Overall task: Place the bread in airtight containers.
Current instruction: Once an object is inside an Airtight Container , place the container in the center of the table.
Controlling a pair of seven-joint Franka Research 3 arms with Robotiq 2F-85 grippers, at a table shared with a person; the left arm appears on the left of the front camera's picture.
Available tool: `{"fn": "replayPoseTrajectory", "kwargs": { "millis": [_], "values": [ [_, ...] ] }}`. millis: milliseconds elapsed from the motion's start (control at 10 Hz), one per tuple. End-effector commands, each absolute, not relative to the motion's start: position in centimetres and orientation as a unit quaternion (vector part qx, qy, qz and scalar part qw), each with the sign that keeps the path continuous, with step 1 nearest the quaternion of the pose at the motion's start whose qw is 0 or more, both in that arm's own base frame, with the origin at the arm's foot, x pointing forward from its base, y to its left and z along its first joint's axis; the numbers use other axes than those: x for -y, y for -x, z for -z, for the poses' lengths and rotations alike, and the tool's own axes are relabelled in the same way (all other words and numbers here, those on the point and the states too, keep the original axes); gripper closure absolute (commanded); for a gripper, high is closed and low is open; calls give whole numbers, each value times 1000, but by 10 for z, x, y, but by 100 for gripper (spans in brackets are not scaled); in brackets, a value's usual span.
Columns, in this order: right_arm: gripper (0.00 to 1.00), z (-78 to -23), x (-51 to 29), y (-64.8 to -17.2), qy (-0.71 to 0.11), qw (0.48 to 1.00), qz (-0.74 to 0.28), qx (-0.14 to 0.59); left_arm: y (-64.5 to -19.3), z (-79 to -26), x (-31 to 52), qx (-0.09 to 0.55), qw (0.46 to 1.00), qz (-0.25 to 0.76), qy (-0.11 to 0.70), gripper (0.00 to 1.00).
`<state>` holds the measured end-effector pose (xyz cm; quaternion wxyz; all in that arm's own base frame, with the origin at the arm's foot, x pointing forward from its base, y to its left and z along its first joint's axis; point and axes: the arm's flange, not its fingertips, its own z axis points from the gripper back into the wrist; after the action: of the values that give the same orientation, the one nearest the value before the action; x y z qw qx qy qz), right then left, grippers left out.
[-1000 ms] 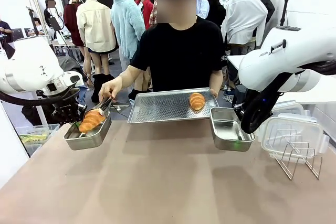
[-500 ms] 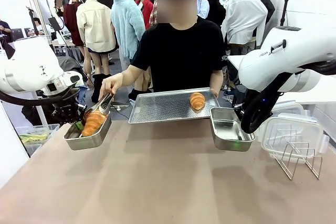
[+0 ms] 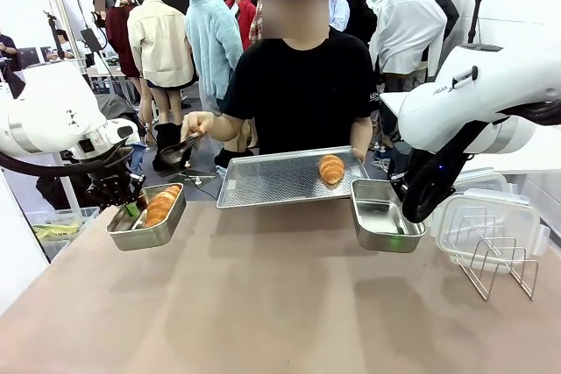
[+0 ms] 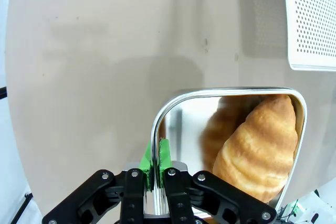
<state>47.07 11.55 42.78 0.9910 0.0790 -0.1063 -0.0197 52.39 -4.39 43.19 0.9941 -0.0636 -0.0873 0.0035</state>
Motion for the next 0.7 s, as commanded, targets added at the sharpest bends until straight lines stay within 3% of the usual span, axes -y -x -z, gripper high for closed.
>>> {"fn": "replayPoseTrajectory", "kwargs": {
  "millis": [0, 600],
  "values": [
    [100, -429, -115, -471, -80, 991, 20, 108, -527, -436, 43, 91, 994, -4, 64, 100],
    [100, -429, -115, -471, -80, 991, 20, 108, -527, -436, 43, 91, 994, -4, 64, 100]
  ]
}}
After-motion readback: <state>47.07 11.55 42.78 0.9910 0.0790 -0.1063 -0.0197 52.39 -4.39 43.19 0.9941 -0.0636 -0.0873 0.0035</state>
